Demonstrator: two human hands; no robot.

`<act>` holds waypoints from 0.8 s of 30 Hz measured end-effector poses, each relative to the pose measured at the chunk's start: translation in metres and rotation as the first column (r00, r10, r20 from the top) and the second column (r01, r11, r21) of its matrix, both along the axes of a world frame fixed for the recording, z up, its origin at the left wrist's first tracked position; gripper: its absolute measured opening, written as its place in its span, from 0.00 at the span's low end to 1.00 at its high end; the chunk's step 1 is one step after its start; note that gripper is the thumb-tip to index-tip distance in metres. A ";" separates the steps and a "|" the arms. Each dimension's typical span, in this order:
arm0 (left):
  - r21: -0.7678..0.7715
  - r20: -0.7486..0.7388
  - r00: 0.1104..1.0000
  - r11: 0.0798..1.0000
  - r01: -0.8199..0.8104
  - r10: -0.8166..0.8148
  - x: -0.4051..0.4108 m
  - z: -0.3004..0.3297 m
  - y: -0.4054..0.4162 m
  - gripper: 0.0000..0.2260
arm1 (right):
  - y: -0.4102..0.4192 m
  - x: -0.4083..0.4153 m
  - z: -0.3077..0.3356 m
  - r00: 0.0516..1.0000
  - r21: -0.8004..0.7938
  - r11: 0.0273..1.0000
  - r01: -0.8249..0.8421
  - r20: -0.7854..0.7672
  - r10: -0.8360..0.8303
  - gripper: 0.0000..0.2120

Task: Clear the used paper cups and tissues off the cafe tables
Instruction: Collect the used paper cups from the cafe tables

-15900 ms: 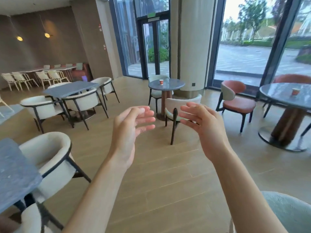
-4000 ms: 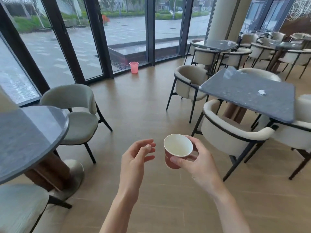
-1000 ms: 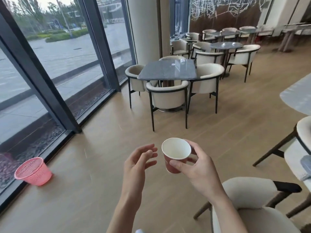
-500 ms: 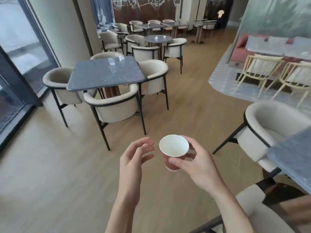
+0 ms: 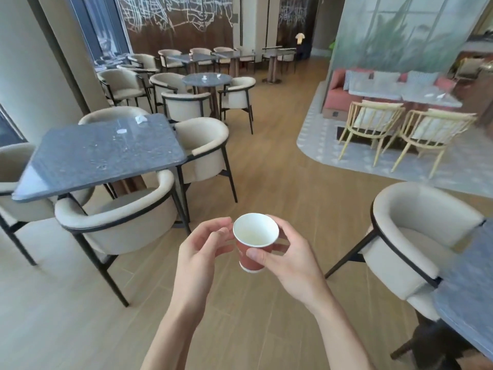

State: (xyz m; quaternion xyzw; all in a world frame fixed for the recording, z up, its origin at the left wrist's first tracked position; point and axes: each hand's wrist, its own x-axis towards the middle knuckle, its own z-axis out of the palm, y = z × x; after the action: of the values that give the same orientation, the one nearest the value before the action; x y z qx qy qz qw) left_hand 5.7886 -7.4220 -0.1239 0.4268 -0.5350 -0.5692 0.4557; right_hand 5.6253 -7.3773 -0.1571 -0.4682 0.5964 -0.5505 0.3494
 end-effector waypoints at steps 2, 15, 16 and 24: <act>-0.014 0.001 1.000 1.000 0.012 -0.012 -0.031 0.008 -0.043 0.10 | -0.042 -0.030 0.008 1.000 -0.018 1.000 0.009 0.018 -0.008 0.28; -0.065 -0.061 0.987 0.987 0.146 -0.150 -0.199 0.023 -0.259 0.10 | -0.246 -0.200 0.035 0.988 -0.049 0.990 0.135 -0.063 -0.138 0.30; -0.063 -0.069 0.985 0.986 0.154 -0.159 -0.213 0.020 -0.279 0.10 | -0.265 -0.212 0.032 0.987 -0.046 0.988 0.146 -0.065 -0.149 0.30; -0.015 -0.127 0.961 0.969 0.247 -0.246 -0.329 0.012 -0.469 0.12 | -0.437 -0.320 0.036 0.970 -0.026 0.974 0.224 -0.088 -0.225 0.28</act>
State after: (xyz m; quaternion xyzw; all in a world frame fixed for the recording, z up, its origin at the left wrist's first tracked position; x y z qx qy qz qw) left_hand 5.4593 -7.8911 -0.1115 0.3197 -0.5534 -0.6479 0.4145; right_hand 5.3053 -7.8147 -0.1206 -0.4248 0.6563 -0.5695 0.2538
